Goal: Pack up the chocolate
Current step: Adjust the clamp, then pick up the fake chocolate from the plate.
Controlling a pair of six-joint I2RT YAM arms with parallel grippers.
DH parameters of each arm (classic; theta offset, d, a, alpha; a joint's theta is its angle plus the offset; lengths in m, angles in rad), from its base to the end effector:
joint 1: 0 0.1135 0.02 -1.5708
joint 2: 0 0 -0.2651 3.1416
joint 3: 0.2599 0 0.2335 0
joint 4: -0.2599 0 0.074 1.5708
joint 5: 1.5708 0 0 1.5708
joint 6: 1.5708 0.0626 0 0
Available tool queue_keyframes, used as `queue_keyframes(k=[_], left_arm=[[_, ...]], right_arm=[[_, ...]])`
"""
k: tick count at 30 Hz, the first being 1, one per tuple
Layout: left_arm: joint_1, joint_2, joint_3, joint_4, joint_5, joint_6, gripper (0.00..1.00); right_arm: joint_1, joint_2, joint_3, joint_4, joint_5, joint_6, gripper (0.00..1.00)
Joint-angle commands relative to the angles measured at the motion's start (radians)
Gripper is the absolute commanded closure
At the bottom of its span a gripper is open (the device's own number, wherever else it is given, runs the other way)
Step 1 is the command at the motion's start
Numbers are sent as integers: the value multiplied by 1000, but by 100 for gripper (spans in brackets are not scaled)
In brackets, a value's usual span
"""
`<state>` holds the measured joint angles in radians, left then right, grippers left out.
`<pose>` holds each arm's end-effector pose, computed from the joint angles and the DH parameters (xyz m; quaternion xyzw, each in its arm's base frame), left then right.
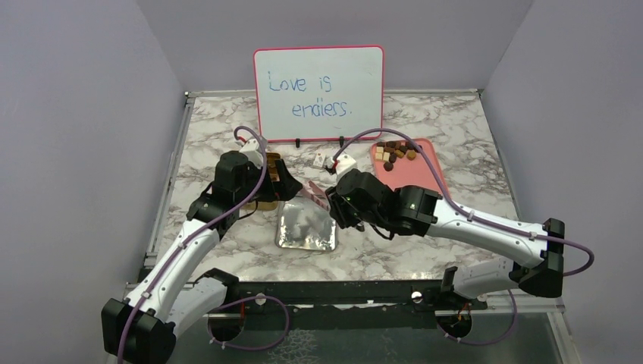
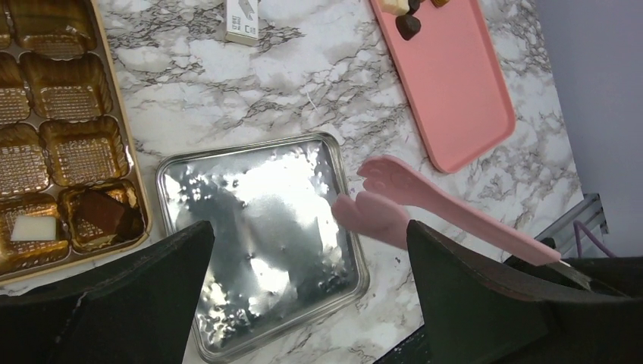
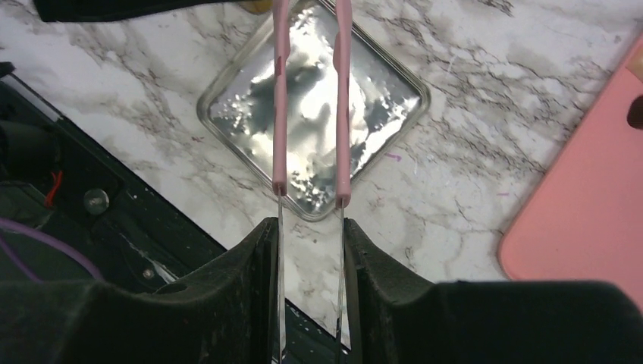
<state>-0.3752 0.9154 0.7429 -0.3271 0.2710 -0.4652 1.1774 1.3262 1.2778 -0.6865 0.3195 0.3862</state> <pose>0.1883 -0.0922 0.2797 0.0305 0.8543 -0.3124 0.4143 0.1267 0.2539 0.3303 -0.2881 0.8575 0.1792 0.3868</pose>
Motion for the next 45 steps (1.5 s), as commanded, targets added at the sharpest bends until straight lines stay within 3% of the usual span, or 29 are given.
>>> queue_keyframes(k=[1, 7, 16, 22, 33, 40, 45], left_arm=[[-1, -3, 30, 40, 92, 32, 1], [-1, -72, 24, 44, 58, 51, 1], [-1, -202, -56, 39, -42, 86, 1], [-1, -235, -89, 48, -91, 87, 1], [-27, -237, -93, 44, -88, 96, 1], [-48, -239, -93, 36, -100, 108, 1], [-61, -236, -93, 27, -122, 111, 1]], right_arm=[[-1, -75, -44, -78, 105, 54, 63], [-71, -111, -51, -124, 125, 64, 63], [-339, -94, -38, -170, 50, 17, 63], [-578, 8, 31, -197, -17, -46, 63], [-875, 158, 72, -162, -52, -121, 63], [-940, 212, 97, -90, -148, -160, 62], [-956, 233, 84, -70, -128, -161, 62]])
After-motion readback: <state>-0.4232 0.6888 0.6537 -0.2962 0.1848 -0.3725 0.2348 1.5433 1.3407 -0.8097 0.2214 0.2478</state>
